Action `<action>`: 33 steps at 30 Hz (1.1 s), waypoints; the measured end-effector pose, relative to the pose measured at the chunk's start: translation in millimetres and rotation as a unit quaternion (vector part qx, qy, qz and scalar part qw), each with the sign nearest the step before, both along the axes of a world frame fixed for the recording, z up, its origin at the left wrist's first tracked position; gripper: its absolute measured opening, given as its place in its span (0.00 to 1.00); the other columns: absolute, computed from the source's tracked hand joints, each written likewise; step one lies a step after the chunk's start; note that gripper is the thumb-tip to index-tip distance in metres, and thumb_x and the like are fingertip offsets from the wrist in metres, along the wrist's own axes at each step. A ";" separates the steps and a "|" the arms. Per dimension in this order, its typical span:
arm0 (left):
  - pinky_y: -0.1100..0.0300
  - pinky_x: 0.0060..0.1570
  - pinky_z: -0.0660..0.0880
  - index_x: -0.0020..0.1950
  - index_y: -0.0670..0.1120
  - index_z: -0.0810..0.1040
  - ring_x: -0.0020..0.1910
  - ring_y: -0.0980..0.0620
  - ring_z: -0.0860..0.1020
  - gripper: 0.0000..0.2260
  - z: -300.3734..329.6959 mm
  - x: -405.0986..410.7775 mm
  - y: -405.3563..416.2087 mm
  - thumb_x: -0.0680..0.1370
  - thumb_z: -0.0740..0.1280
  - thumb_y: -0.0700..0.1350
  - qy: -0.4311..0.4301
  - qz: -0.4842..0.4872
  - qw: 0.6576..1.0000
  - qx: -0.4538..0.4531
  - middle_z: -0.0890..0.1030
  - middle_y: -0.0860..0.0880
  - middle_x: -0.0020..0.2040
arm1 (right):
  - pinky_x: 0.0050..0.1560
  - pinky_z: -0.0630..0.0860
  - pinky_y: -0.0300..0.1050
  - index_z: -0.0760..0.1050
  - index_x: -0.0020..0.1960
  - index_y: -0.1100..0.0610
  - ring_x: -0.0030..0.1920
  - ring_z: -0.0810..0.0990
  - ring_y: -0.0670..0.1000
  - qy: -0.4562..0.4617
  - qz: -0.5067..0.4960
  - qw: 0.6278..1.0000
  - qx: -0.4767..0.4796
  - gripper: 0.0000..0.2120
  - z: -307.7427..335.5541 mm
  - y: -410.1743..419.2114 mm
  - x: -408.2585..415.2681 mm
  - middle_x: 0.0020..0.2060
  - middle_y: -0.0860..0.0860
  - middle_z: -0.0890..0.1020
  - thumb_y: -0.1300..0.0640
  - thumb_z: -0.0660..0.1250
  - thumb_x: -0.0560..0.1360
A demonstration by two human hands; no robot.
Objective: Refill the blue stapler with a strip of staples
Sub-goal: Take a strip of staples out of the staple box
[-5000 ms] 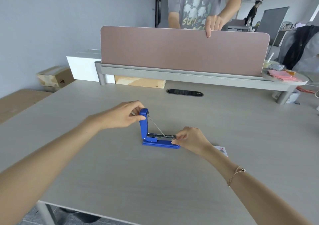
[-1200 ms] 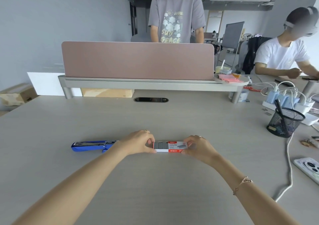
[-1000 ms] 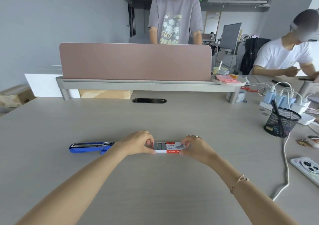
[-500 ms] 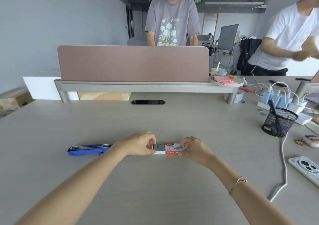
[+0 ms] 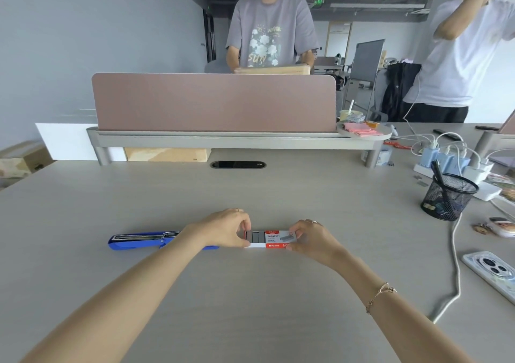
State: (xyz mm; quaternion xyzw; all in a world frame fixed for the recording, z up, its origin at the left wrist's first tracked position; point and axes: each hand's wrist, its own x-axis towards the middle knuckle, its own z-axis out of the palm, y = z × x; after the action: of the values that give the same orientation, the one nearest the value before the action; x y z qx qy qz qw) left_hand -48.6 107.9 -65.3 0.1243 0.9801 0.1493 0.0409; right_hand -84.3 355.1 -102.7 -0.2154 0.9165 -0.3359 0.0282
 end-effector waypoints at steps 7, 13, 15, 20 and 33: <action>0.58 0.47 0.74 0.48 0.50 0.76 0.47 0.55 0.75 0.12 0.9 2.7 -1.3 0.71 0.72 0.54 0.018 0.009 1.000 0.024 0.75 0.56 0.45 | 0.50 0.72 0.42 0.77 0.53 0.56 0.53 0.74 0.52 0.000 -0.004 1.000 0.005 0.15 0.3 -1.3 0.1 0.45 0.49 0.76 0.56 0.73 0.68; 0.54 0.47 0.73 0.42 0.50 0.74 0.41 0.53 0.73 0.08 -2.5 0.4 0.1 0.76 0.66 0.53 0.029 0.036 0.998 0.037 0.74 0.54 0.41 | 0.50 0.71 0.41 0.76 0.55 0.56 0.53 0.74 0.51 0.006 -0.015 1.000 0.013 0.16 -0.5 -2.5 3.8 0.46 0.49 0.75 0.55 0.72 0.69; 0.54 0.46 0.73 0.40 0.51 0.73 0.40 0.53 0.73 0.09 -3.7 0.0 -0.2 0.77 0.66 0.53 0.024 0.053 0.997 0.041 0.75 0.54 0.40 | 0.52 0.72 0.42 0.76 0.55 0.56 0.54 0.75 0.52 0.009 -0.020 1.000 0.019 0.16 -0.9 -2.7 4.4 0.45 0.49 0.75 0.55 0.72 0.69; 0.54 0.45 0.73 0.41 0.49 0.74 0.41 0.50 0.75 0.09 -6.9 2.8 -3.3 0.78 0.64 0.52 0.030 0.073 0.995 0.061 0.76 0.54 0.39 | 0.56 0.73 0.46 0.75 0.57 0.56 0.56 0.74 0.55 0.004 -0.029 0.999 0.034 0.16 1.7 -5.3 7.9 0.49 0.54 0.77 0.55 0.70 0.70; 0.65 0.33 0.66 0.39 0.48 0.75 0.33 0.60 0.72 0.09 -7.4 12.8 16.1 0.78 0.66 0.49 0.032 0.144 0.965 0.215 0.75 0.56 0.34 | 0.56 0.71 0.44 0.77 0.56 0.55 0.57 0.73 0.56 0.093 -0.023 0.995 0.033 0.20 0.9 -35.8 24.6 0.52 0.53 0.80 0.48 0.72 0.67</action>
State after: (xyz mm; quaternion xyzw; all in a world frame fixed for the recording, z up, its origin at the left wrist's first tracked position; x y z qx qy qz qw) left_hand -35.8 124.0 -72.6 -0.0080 0.9335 0.3563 -0.0403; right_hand -59.6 319.2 -101.8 -0.2240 0.9305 -0.2841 -0.0579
